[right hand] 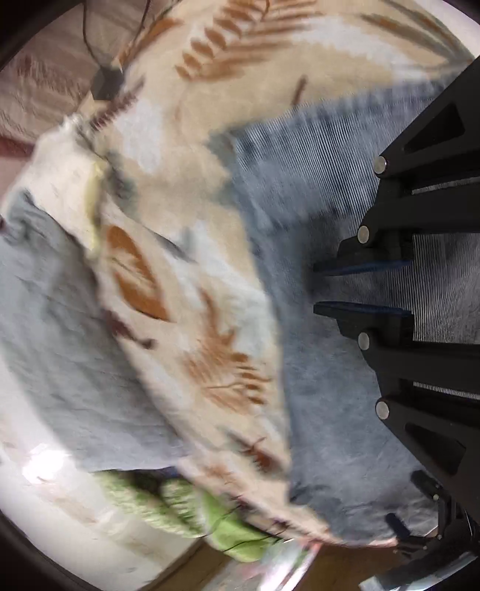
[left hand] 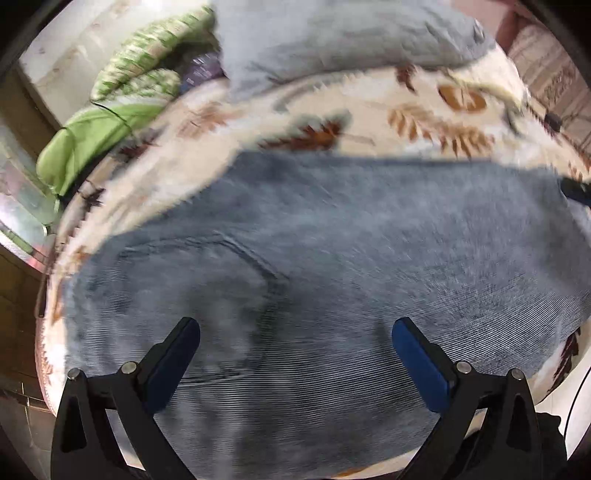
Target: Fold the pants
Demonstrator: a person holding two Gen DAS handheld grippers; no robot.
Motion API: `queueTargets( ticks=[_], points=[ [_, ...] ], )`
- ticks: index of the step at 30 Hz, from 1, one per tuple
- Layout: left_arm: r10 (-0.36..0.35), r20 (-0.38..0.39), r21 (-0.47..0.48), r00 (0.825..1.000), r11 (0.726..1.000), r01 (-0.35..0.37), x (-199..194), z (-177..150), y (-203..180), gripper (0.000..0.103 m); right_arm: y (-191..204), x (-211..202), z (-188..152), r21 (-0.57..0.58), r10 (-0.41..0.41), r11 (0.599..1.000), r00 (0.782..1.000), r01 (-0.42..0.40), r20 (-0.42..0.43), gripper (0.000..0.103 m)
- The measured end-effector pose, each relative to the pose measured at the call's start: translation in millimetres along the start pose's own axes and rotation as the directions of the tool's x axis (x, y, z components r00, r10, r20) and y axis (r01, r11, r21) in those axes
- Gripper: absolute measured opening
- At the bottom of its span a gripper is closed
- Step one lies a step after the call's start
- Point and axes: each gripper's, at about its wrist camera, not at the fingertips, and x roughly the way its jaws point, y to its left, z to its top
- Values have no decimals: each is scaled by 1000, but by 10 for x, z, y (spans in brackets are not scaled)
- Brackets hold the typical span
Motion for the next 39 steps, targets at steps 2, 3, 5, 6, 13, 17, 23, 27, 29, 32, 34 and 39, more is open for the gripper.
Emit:
queueTargets(
  ticks=[2,3,5,6,13,17,23,27,29,32,34,39],
  points=[
    [32,41,-31,999,999,-31,-139,-43,242,103,-144,-170,-32,24,14,1000,1000,-15,6,17],
    [54,53,-50,997,997,-51,-186,-60,374,103,-221,-253,-66,34,22,999,1000,-23,8,17],
    [104,69,-92,992,991,-98,-251,-132,644,103,-402,-453,-184,60,44,997,999,-44,14,17],
    [142,72,-116,987,984,-133,-269,-183,803,103,-488,-539,-254,74,51,996,999,-52,13,17],
    [307,-5,-245,952,922,-299,-163,-622,1651,103,-696,-645,-544,97,45,994,999,-43,-21,17],
    [295,-78,-243,952,921,-305,84,-754,1762,103,-692,-446,-683,76,12,997,997,-6,-77,17],
    [258,-82,-266,963,925,-271,122,-848,1781,103,-657,-541,-742,16,-13,1000,997,14,-80,17],
    [267,-23,-257,964,930,-264,-120,-720,1700,103,-765,-759,-721,37,9,999,999,-7,-46,17],
    [254,15,-248,967,938,-243,-254,-662,1618,103,-847,-829,-711,65,28,998,999,-26,-31,17],
    [190,77,-224,979,960,-169,-485,-548,1383,103,-1019,-915,-704,131,66,989,998,-64,-9,17],
    [141,110,-198,984,973,-118,-576,-471,1242,103,-1095,-955,-718,160,84,984,996,-84,3,17],
    [-2,129,-119,992,993,18,-672,-262,749,103,-1149,-1005,-795,157,109,981,994,-110,13,29]
  ],
)
